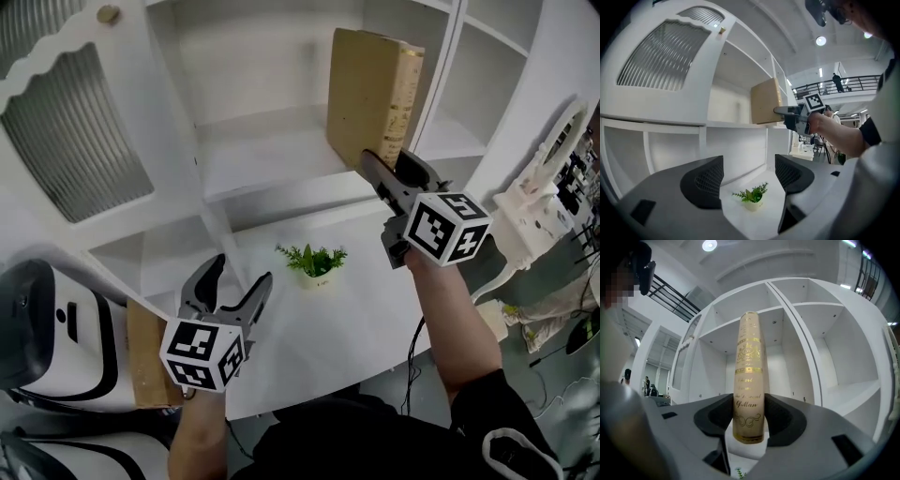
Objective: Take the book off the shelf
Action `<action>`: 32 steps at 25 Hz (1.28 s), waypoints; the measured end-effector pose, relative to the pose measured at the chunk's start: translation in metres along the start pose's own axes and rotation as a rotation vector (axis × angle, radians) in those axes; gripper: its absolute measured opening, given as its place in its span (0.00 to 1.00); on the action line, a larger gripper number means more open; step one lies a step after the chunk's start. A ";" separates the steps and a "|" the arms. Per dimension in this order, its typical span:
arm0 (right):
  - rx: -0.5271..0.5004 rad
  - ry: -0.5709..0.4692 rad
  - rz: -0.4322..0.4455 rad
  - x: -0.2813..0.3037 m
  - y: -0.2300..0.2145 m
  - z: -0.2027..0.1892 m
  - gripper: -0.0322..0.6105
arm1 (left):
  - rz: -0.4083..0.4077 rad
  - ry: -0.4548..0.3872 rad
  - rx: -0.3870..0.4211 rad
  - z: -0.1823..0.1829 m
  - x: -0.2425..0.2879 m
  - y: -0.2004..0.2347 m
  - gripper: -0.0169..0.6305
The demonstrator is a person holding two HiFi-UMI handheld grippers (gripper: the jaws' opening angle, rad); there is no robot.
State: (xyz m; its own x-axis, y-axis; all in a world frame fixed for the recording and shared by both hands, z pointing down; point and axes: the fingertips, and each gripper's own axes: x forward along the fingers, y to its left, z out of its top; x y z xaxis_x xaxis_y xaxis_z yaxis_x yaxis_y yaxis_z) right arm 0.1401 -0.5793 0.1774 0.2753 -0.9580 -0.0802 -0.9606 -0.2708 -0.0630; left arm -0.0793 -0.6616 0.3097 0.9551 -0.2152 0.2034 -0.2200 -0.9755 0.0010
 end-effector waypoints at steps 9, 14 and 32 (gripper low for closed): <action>0.040 -0.058 0.001 -0.044 0.036 0.008 0.37 | -0.025 -0.018 0.042 0.004 -0.033 -0.007 0.58; 0.050 -0.102 0.041 -0.087 0.032 0.018 0.37 | -0.007 -0.038 0.044 0.014 -0.029 -0.032 0.58; 0.101 -0.069 0.161 -0.232 -0.015 -0.053 0.37 | 0.046 0.040 0.010 -0.032 -0.006 -0.141 0.58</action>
State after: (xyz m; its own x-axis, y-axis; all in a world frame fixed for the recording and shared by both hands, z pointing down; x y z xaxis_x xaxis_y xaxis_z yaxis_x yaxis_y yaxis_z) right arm 0.0886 -0.3575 0.2496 0.1233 -0.9786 -0.1650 -0.9847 -0.1001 -0.1426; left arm -0.0600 -0.5213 0.3399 0.9352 -0.2582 0.2423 -0.2614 -0.9650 -0.0192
